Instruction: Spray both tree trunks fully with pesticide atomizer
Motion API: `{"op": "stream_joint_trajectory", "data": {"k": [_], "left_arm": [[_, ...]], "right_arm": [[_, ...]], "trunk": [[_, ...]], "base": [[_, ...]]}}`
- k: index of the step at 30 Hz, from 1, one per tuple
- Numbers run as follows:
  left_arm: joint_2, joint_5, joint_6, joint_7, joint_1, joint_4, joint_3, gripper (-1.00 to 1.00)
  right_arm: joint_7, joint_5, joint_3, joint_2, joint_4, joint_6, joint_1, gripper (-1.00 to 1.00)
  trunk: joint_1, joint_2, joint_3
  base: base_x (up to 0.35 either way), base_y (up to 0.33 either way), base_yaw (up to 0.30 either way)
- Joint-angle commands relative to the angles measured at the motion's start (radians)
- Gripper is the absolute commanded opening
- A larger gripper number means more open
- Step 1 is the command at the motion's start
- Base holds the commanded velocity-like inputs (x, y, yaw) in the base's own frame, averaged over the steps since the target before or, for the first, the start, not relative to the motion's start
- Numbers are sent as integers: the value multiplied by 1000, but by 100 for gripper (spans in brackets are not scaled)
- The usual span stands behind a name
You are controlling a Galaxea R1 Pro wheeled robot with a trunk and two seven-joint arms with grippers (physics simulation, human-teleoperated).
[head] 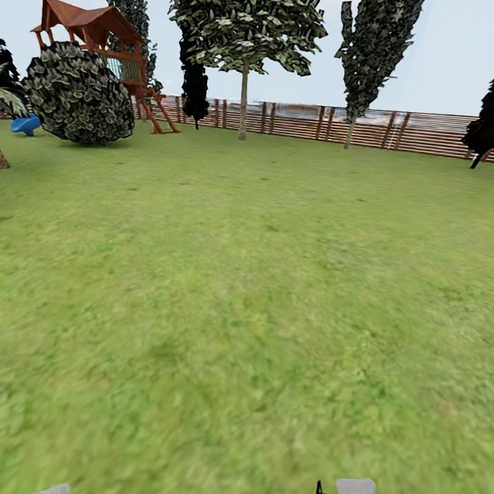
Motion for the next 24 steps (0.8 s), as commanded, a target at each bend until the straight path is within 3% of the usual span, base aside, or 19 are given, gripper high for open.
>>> {"op": "stream_joint_trajectory", "data": {"k": [1, 24], "left_arm": [[0, 0, 0, 0, 0, 0, 0, -100], [0, -1, -1, 0, 0, 0, 0, -100]], "right_arm": [[0, 0, 0, 0, 0, 0, 0, 100], [0, 0, 1, 1, 0, 0, 0, 100]], "trunk": [[0, 0, 0], [0, 0, 0]], "base": [[339, 90, 0], [339, 90, 0]]}}
